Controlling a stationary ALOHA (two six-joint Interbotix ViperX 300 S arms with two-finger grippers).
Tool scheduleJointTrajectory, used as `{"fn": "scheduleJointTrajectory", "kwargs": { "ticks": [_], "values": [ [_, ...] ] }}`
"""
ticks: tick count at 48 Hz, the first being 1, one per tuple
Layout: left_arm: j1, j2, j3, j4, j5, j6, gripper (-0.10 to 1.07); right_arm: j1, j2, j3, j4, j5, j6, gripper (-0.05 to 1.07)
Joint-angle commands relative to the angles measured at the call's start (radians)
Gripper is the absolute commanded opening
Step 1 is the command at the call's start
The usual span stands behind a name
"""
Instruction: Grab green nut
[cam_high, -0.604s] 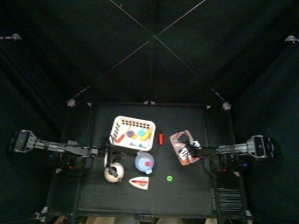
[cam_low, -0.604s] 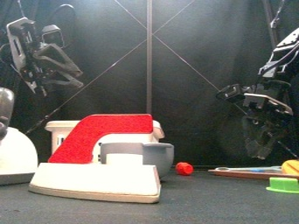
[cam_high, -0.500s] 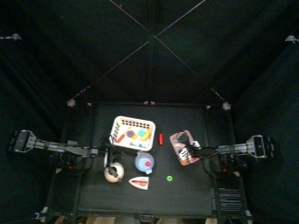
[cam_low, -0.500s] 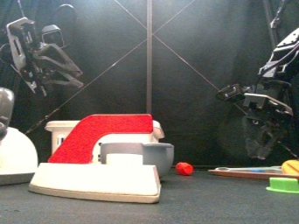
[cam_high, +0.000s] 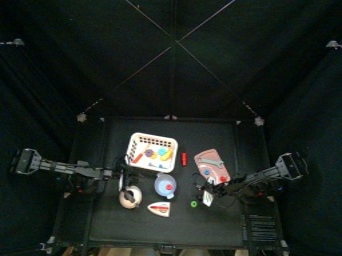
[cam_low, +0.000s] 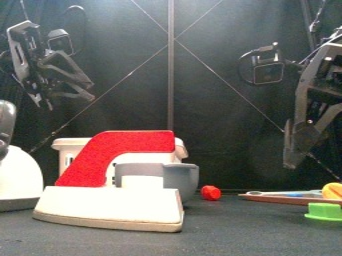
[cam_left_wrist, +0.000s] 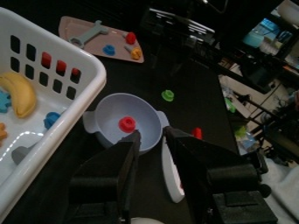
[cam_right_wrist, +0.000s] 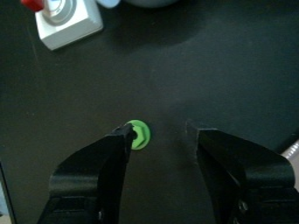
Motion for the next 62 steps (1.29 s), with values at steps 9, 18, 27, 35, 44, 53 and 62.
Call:
{"fn": "scheduleJointTrajectory", "kwargs": {
  "ticks": [9,18,27,35,44,53,62],
  "values": [
    [0.002,-0.002,-0.011,0.000,-0.011,0.003,0.72,0.055,0.104,-0.091,0.000,0.066,0.002,0.86],
    [0.002,-0.002,-0.011,0.000,-0.011,0.003,0.72,0.089,0.120,-0.114,0.015,0.152,0.002,0.86],
    [0.002,-0.002,-0.011,0.000,-0.011,0.003,0.72,0.097,0.126,-0.118,0.032,0.163,0.000,0.86],
    [0.000,-0.002,-0.011,0.000,-0.011,0.003,0.72,0.101,0.141,-0.126,0.034,0.163,0.000,0.86],
    [0.002,-0.002,-0.011,0.000,-0.011,0.003,0.72,0.101,0.166,-0.132,0.037,0.163,-0.003,0.86],
    [0.002,-0.002,-0.011,0.000,-0.011,0.003,0.72,0.101,0.167,-0.133,0.037,0.164,-0.003,0.84],
    [0.002,-0.002,-0.009,0.000,-0.011,0.003,0.72,0.101,0.167,-0.133,0.037,0.167,-0.003,0.76]
  ]
}}
